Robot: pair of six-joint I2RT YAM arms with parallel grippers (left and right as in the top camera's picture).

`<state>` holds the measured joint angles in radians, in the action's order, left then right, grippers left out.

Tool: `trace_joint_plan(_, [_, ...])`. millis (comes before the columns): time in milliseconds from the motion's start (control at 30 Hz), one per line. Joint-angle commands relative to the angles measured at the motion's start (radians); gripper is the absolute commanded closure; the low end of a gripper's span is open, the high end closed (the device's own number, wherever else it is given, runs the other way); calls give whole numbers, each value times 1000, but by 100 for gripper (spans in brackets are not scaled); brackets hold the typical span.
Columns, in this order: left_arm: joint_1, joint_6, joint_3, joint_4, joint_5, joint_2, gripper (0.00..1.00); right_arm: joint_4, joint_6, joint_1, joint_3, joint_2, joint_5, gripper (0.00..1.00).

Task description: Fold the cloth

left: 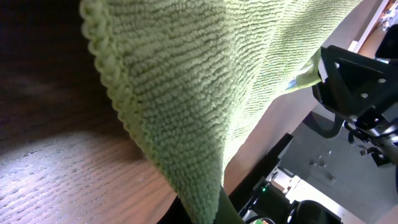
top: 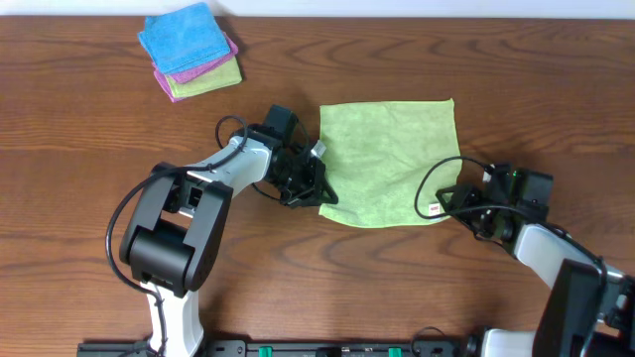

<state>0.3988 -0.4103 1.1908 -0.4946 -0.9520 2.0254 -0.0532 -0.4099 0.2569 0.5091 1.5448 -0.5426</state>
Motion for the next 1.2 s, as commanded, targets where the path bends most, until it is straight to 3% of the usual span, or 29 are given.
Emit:
trace_joint_plan(0, [-7,23,7,-6,-18,16,94,-36,-19,-3,-58,59,64,77])
trace_joint_plan(67, [-7,23,7,-6,-20,17,94,-37,-19,-3,-58,59,63,99])
trace_joint_plan(433, [-51,29,11,-6,-109,-39,94,2,-6,-3,18,-46,-164,99])
trace_joint_plan(700, [-229,-73,19,84,-69,-202,94,-7,-47,-44,166,-177,-133,99])
trace_joint_plan(900, [-254,-132,19,132,-97,-211,94,-66,-49,-106,232,-166,-110,99])
trace_joint_plan(1033, [-256,-38,19,38,-114,-224,94,-155,-37,-107,232,-167,-109,99])
trace_joint_plan(1167, [-274,140,19,-188,-45,-256,94,-248,6,-107,232,-167,-108,99])
